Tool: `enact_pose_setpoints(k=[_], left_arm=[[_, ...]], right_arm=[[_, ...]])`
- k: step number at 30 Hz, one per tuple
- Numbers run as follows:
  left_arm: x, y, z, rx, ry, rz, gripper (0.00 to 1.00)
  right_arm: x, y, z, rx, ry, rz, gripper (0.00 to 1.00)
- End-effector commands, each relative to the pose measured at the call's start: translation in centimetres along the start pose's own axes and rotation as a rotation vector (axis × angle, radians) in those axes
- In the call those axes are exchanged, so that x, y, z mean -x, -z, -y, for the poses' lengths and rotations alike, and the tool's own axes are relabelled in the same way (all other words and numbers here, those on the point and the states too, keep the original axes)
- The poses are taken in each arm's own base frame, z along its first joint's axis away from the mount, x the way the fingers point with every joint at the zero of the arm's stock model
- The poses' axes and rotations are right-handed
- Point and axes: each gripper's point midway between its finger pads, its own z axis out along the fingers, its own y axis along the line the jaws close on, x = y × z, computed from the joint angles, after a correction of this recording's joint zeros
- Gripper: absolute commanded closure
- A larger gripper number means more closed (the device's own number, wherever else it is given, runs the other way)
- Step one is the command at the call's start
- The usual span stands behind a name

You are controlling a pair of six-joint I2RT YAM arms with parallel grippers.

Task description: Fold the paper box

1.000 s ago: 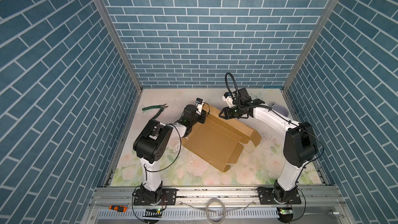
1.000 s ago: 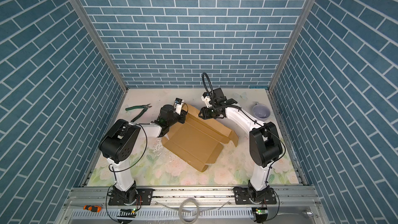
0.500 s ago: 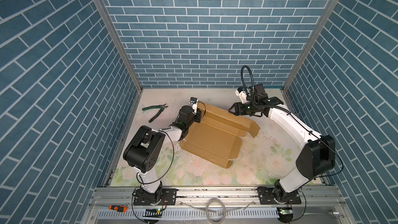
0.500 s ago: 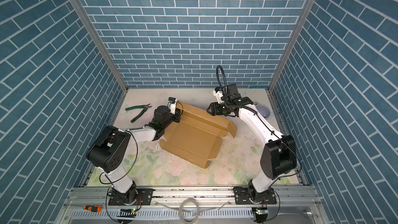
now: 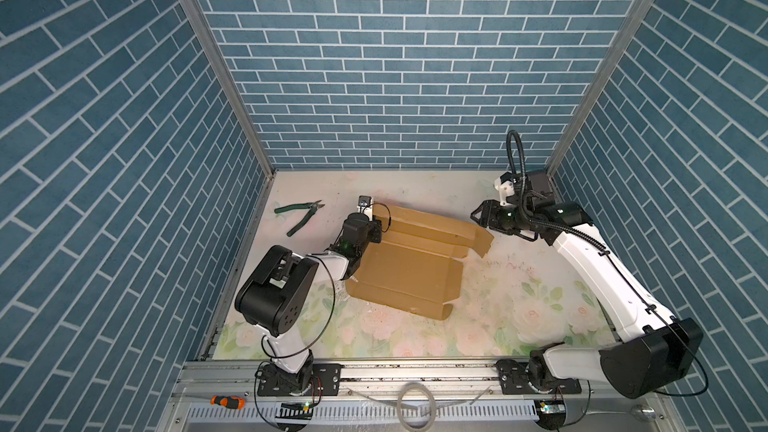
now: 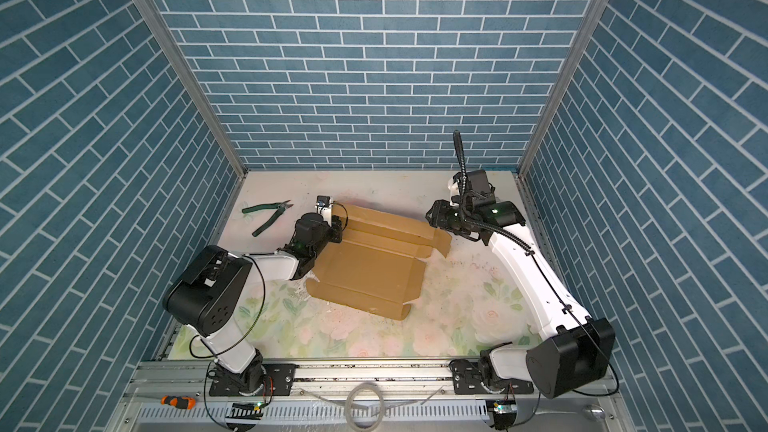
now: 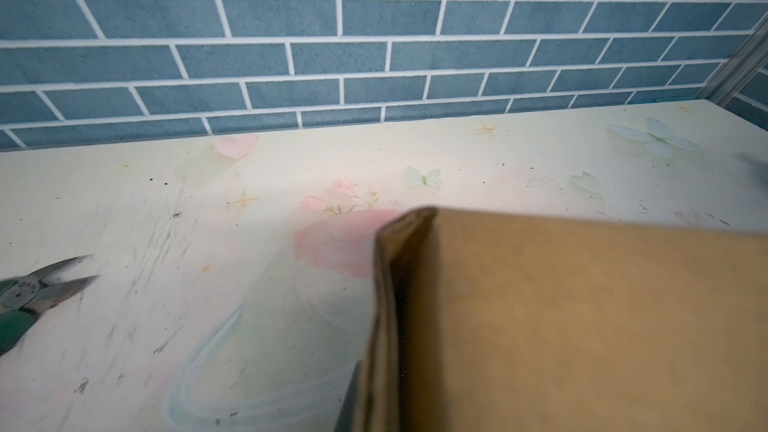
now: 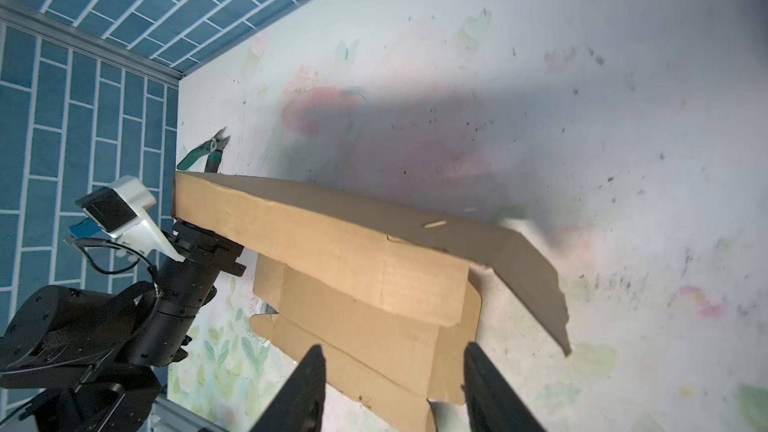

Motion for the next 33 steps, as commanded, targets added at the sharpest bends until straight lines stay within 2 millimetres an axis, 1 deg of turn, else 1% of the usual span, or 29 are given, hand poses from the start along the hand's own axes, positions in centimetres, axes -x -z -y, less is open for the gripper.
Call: enact_pose_setpoints(k=[1,8,11,15,18,20,26,28,30,33], left_arm=[[1.6,0.7,-0.2,0.017,0.027,0.060,1.00],[1.2,0.9,0.9,-0.017,0.003,0.050,1.00],[0.9,1.0,1.1,-0.025,-0.003,0.046,1.00],[0.8,0.8,1.2,-0.032,0.000,0.050,1.00],[0.7,0.8,1.4,-0.036,-0.003,0.047,1.00],[0.6,0.7,1.4,-0.036,-0.002,0.046,1.00],[0.3,0.6,1.6,-0.042,-0.004,0.038,1.00],[0.3,0.6,1.6,-0.040,-0.002,0.040,1.00],[0.3,0.7,1.7,-0.043,-0.002,0.039,1.00],[0.3,0.7,1.6,-0.041,-0.003,0.036,1.00]], right_arm=[[-2.1,-1.9,0.9,-0.039,-0.177,-0.055,0.45],[-1.4,-6.0,0.5,-0.026,-0.235,-0.091,0.41],[-1.1,-7.0,0.4,-0.023,-0.240,-0.101,0.38],[-1.2,-8.1,0.0,0.002,-0.253,-0.120,0.38],[-0.9,-8.3,-0.2,0.019,-0.262,-0.109,0.44],[-0.9,-8.4,-0.4,0.034,-0.277,-0.102,0.50],[-1.6,-9.4,-0.8,0.100,-0.345,-0.116,0.66],[-1.7,-9.6,-0.7,0.103,-0.356,-0.115,0.70],[-1.7,-9.6,-0.5,0.097,-0.356,-0.110,0.77],[-1.7,-9.6,-0.5,0.092,-0.351,-0.110,0.76]])
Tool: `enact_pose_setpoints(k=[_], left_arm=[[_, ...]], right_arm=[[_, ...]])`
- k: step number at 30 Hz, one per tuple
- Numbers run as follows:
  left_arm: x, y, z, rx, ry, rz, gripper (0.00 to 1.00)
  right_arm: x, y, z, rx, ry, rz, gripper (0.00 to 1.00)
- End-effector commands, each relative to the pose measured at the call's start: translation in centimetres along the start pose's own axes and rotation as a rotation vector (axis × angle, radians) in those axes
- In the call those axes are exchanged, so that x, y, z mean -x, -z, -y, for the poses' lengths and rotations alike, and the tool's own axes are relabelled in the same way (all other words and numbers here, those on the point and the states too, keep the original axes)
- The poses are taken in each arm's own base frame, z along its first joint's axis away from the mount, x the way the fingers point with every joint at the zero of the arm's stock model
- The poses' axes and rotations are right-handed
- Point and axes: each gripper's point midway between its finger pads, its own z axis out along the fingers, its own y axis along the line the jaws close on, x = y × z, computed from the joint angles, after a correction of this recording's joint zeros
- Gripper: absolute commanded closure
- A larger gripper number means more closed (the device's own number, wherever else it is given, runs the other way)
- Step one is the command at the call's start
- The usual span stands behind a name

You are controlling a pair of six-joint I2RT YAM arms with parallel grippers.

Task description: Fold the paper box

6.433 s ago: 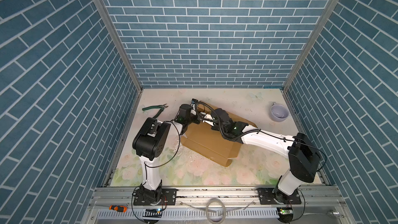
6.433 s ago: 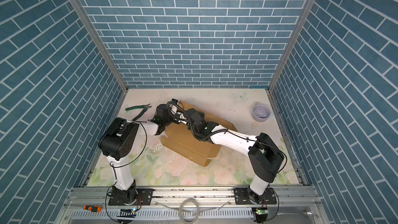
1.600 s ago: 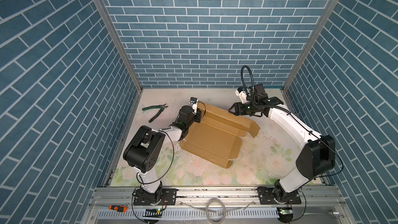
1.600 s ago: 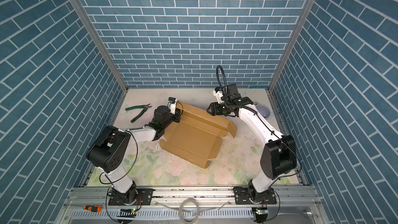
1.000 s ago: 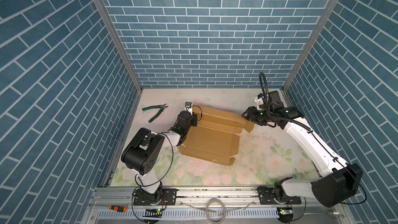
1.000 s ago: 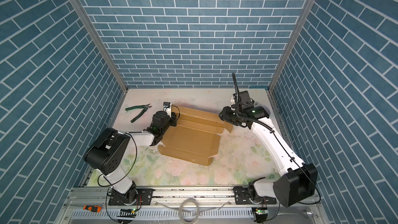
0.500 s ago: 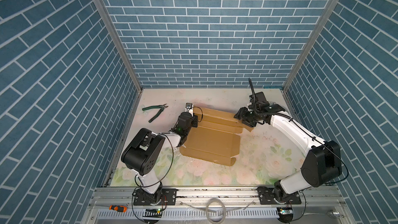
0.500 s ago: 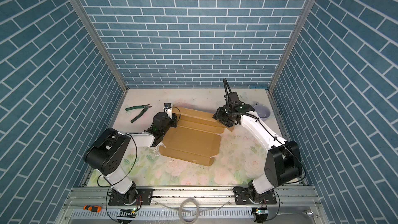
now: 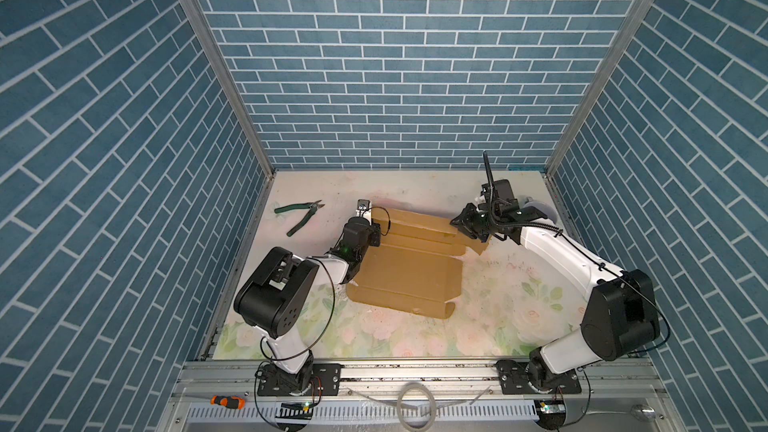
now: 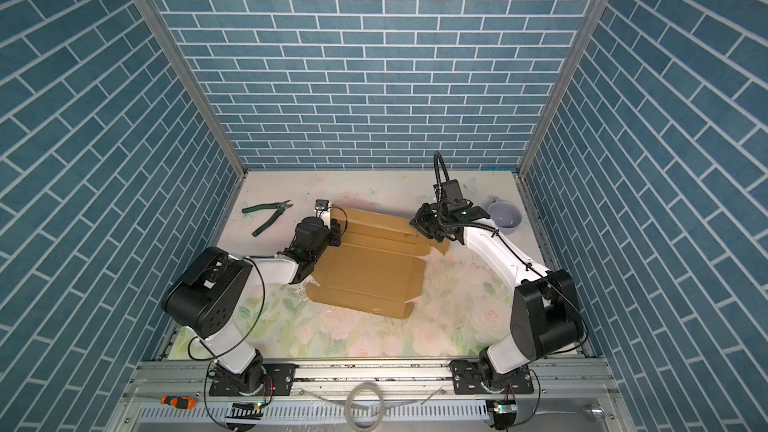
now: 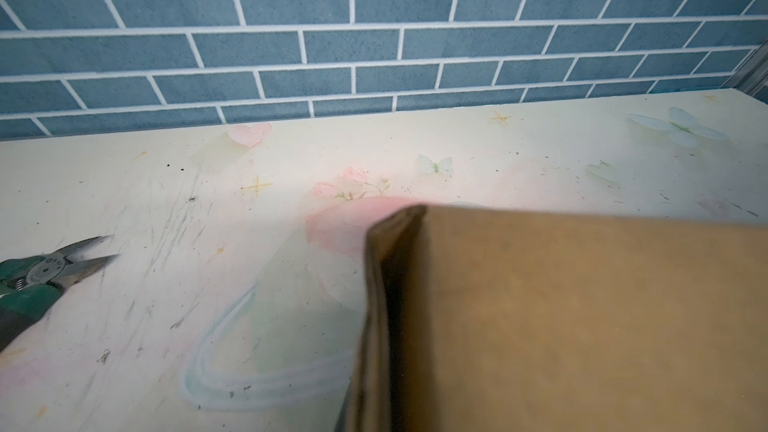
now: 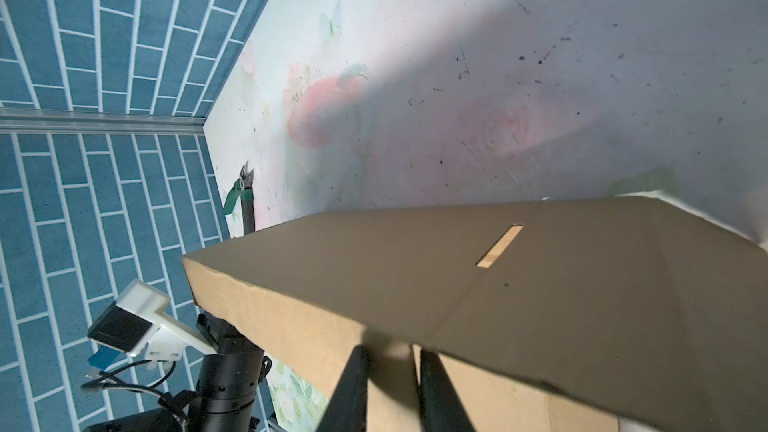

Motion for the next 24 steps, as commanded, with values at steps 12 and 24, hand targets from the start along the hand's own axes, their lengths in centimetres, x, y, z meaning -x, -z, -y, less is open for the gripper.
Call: enact_pose_setpoints(k=[12,24], left_arm=[[1.1,0.2,1.4,-0.052,0.018,0.044,1.00],[1.2,0.3,0.8,-0.017,-0.037,0.044,1.00]], right_arm=[[-1.2,-0.2,1.4,-0.033,-0.021,-0.027,0.85],[0.1,6.9,2.3,-0.034,0.147,0.023,0.35]])
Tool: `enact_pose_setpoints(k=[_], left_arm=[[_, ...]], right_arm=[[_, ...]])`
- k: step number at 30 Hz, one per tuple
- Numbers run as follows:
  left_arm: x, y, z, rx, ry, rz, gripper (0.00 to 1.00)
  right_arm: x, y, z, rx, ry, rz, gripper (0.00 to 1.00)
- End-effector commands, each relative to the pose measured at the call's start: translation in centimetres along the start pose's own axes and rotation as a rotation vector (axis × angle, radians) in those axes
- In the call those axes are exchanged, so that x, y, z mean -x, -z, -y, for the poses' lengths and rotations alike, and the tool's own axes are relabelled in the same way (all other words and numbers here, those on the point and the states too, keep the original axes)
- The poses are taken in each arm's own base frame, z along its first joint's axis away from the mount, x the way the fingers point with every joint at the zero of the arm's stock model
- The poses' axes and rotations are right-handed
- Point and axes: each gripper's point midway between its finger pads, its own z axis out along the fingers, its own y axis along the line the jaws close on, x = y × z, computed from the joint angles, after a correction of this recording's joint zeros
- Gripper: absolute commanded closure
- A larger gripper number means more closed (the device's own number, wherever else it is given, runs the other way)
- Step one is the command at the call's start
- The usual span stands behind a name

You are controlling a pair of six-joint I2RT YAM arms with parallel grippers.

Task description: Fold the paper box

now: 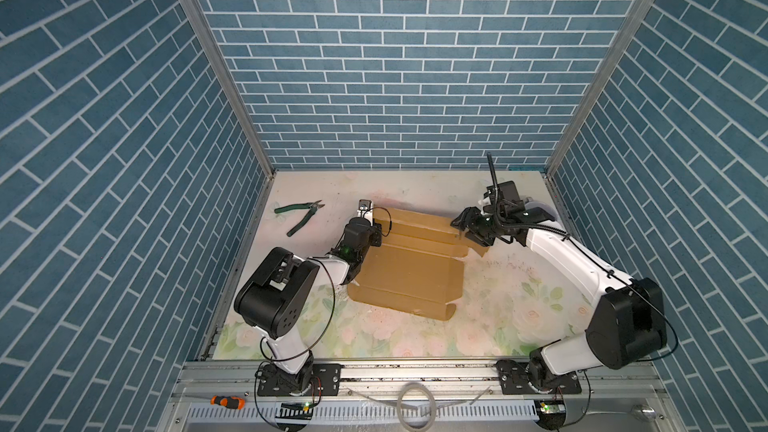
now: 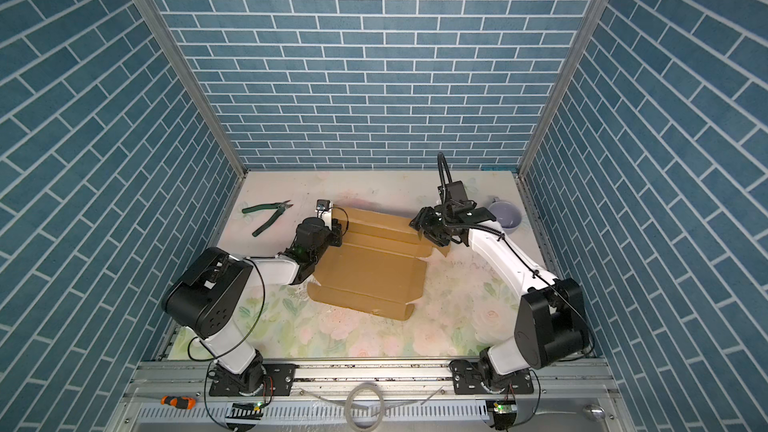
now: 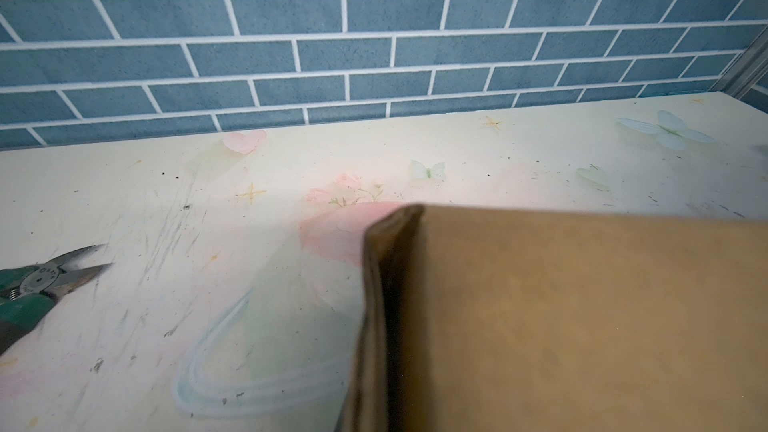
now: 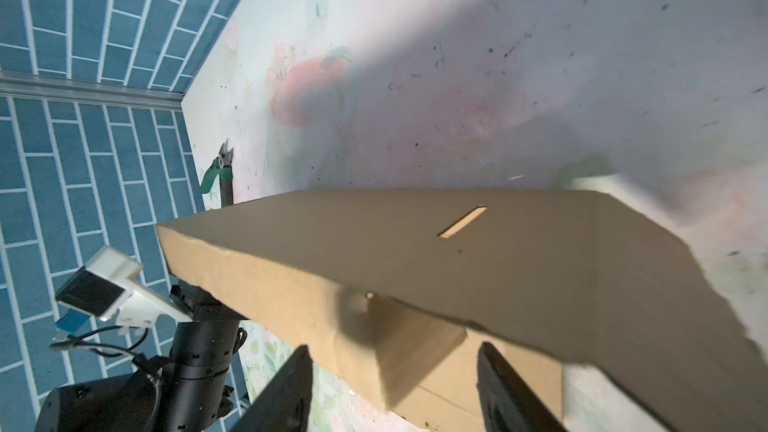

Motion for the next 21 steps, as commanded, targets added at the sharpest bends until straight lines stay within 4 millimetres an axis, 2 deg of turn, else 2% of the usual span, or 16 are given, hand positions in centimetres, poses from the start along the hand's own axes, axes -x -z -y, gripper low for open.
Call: enact_pose_setpoints(k=[1,3,5,7,9,11,13,17,21], left_arm=[[0.8,0.2,0.4,-0.012,-0.023,0.027,1.00],[0.6,0.1,0.4,-0.016,-0.019,0.018,1.00],[0.4,0.1,0.5,-0.022,-0.013,0.007,1.00],[0.4,0.1,0.5,-0.020,-0.007,-0.002,1.00],[0.4,-0.1,0.5,-0.015,0.002,-0.010,1.00],[0.4,-0.2,0.6,-0.018,0.006,-0.018,1.00],[0.7,-0.2,0.7,-0.024,0.013,-0.016,1.00],[0.3,-0.6,0.9,-0.027,0.003,-0.039,1.00],[-0.2,-0.8,0.9,-0.026,-0.007,-0.069,1.00]], right_arm=[[0.2,3.7,1.2,0.005,0.064,0.027,0.35],[0.2,5.0,1.9,0.024,0.075,0.044,0.35],[-0.5,5.4,3.1,-0.014,0.088,0.051,0.38],[-1.9,4.7,5.2,-0.055,0.046,0.044,0.51],[-4.1,3.1,7.3,-0.058,-0.024,0.026,0.66],[-5.4,1.8,8.5,-0.078,-0.048,0.038,0.75],[-6.1,0.4,9.4,-0.121,-0.040,0.055,0.78],[-5.0,-2.7,11.4,-0.201,-0.050,0.111,0.86],[-3.3,-4.7,13.1,-0.290,-0.036,0.177,0.92]])
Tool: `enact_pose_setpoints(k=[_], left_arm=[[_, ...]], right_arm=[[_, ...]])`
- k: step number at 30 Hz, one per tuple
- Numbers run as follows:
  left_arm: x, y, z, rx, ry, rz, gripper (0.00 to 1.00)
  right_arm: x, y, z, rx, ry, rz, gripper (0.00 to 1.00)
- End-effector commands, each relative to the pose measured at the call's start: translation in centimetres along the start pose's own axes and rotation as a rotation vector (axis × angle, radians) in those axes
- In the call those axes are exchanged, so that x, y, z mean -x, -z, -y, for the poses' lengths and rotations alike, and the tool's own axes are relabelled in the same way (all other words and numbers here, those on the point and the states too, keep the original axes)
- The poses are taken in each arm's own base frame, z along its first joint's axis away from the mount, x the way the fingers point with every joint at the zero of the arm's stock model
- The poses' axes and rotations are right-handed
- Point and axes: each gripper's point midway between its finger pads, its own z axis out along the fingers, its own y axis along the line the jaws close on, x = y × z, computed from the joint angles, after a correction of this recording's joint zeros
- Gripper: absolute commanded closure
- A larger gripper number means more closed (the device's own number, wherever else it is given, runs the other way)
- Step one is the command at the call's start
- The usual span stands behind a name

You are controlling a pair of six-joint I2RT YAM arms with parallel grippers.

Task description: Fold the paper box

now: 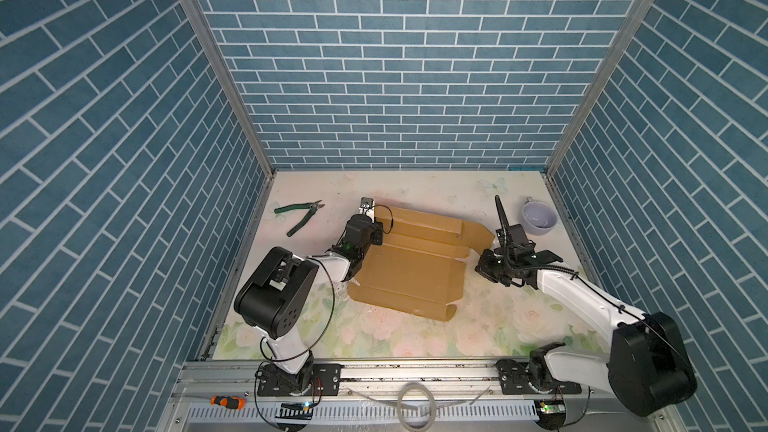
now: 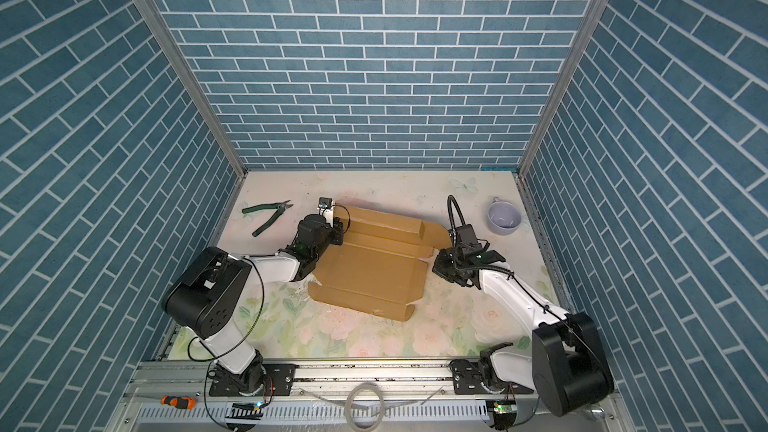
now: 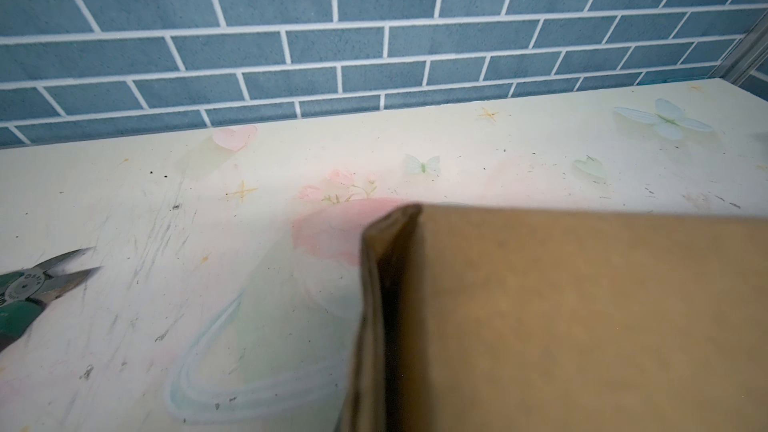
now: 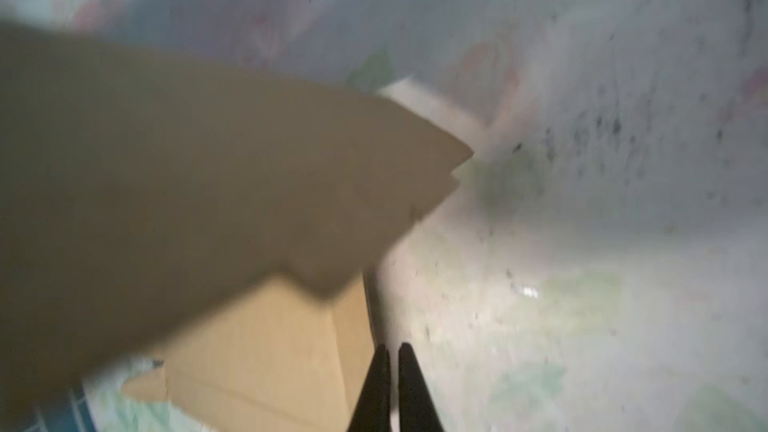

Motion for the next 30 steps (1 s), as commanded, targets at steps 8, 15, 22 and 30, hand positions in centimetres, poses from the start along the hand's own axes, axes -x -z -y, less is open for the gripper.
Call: enact_pose_setpoints(k=[8,15,22,30], left_arm=[[-1.1,-0.8,0.6,-0.018,-0.005,-0.061,1.00],[-1.1,-1.1,0.8,-0.022,-0.012,-0.073,1.00],[-1.2,-1.3,0.8,-0.022,-0.010,-0.075,1.00],[-1.4,-1.2,0.8,-0.021,-0.012,-0.077,1.00]], right_arm=[[3.5,-5.0,1.3,-0.046,-0.018,0.186,0.96],[3.5,-6.5,-0.5,0.047,-0.007,0.191,0.96],[3.9,-6.6,-2.8,0.150,-0.001,0.213,0.96],[3.7,-5.1,-5.3,0.201,0.012,0.233,0.96]])
